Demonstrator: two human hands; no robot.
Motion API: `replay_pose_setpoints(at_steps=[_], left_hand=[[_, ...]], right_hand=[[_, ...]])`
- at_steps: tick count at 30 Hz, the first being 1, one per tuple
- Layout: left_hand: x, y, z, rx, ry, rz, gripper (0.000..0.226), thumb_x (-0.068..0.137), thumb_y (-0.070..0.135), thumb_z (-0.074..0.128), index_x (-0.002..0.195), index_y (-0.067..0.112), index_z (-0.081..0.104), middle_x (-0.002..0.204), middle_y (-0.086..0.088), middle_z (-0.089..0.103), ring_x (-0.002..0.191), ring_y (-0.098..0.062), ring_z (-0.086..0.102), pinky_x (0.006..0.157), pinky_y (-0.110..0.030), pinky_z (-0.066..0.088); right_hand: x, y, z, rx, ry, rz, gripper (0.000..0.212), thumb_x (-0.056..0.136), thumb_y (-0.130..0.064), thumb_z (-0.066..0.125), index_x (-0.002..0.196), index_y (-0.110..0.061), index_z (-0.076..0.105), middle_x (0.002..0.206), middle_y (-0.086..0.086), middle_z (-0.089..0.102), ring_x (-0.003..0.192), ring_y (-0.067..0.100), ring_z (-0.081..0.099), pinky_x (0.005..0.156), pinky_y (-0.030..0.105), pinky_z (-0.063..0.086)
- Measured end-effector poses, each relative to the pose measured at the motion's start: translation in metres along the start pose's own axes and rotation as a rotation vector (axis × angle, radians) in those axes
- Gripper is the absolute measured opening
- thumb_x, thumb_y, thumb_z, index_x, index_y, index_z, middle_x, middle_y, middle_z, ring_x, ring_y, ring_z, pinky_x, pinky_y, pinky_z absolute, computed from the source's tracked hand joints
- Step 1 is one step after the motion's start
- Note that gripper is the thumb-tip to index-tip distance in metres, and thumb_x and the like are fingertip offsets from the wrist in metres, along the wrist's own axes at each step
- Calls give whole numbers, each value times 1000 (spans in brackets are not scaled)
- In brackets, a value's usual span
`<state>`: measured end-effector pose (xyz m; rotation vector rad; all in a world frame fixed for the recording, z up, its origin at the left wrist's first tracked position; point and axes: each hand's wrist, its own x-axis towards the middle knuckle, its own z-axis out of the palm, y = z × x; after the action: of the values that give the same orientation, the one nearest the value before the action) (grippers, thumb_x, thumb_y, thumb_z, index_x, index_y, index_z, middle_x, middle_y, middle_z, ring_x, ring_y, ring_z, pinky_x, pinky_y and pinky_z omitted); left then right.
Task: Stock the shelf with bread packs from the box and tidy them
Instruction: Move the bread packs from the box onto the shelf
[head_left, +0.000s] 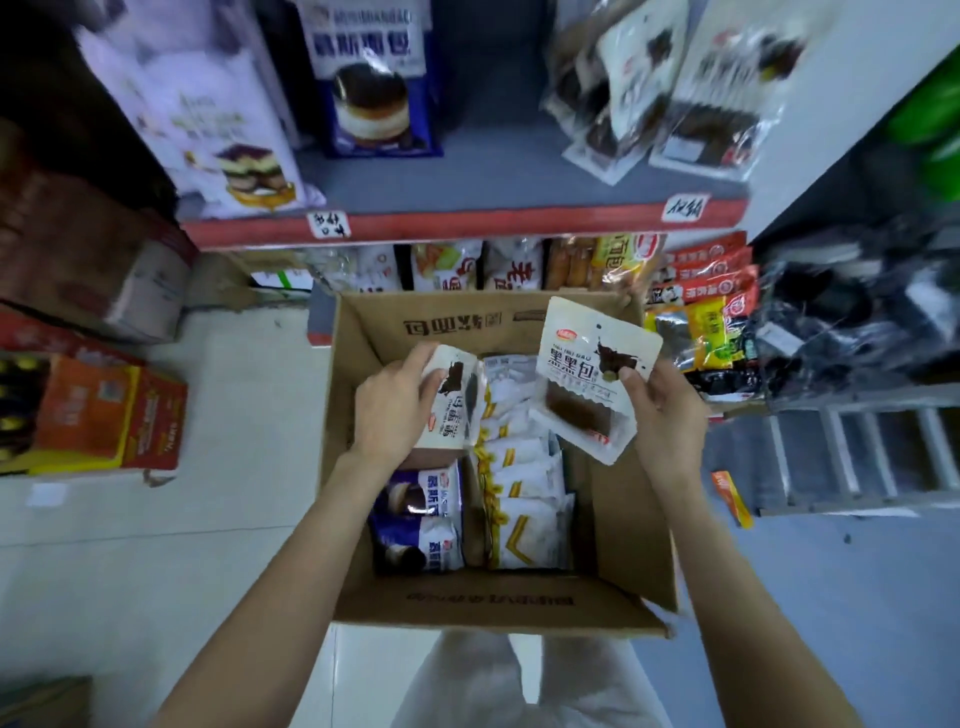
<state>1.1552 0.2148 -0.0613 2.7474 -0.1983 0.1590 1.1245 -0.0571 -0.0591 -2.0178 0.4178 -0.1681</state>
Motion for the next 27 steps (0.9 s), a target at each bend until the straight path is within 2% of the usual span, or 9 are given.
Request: replay_pose_setpoints(at_steps=[2,4,8,11,14,18,21,24,27], left_hand=[[23,14,-17,29,77,100,22,92,18,53,114,23,52,71,-10,67,54,-32,62,43,-31,45],[48,32,-33,53,142,167,23,93,16,48,114,26,51,86,-6,70,63,-31,64,48,-35,51],[103,75,-60,34,305,217,29,93,14,42,113,22,62,102,2,68,87,-25,60,75,-35,40],[154,105,-72,37,375,297,28,94,12,46,112,23,64,96,5,67,84,-22,54,77,-30,30],[205,133,-75,81,386,441,27,92,8,53,110,25,65,83,7,62,78,-19,48,75,-28,29],[250,170,-56,17,371,468,28,90,6,55,108,26,65,89,9,66,79,-16,48,75,-28,29],[258,184,-15,116,345,395,35,84,4,62,114,22,62,96,3,69,86,-22,58,78,-30,30],[250,186,25,201,349,281,52,77,3,71,123,23,56,94,1,69,85,-22,60,74,-32,38],[248,183,37,190,404,236,53,78,1,68,123,25,54,93,-1,67,82,-22,58,72,-31,32]], right_hand=[[25,-18,-18,47,31,-36,28,94,-21,55,69,-13,46,61,6,48,57,22,42,58,31,32],[52,-33,-34,97,39,-65,24,95,-20,54,77,-5,50,68,15,52,65,33,45,62,32,32],[106,-70,-60,279,82,-36,23,97,-17,50,75,-25,50,75,-8,54,73,6,52,73,29,41],[152,-94,-76,366,99,-77,15,98,-18,46,85,-13,48,82,7,54,80,4,55,79,26,43],[202,-108,-81,359,142,-83,32,100,-18,42,70,-21,33,66,-7,35,51,-8,39,51,9,32],[256,-99,-74,341,209,-41,32,101,-23,39,71,-23,28,66,-8,27,56,3,25,53,19,26],[268,-78,-61,303,204,-53,17,102,-21,36,87,-13,33,70,-11,33,58,1,31,56,17,30],[264,-58,-52,292,183,-81,10,101,-20,38,106,-11,38,89,-11,47,79,-1,47,73,18,36],[256,-48,-51,276,108,-116,55,97,-25,50,143,-14,22,131,-13,31,123,0,32,97,9,29]])
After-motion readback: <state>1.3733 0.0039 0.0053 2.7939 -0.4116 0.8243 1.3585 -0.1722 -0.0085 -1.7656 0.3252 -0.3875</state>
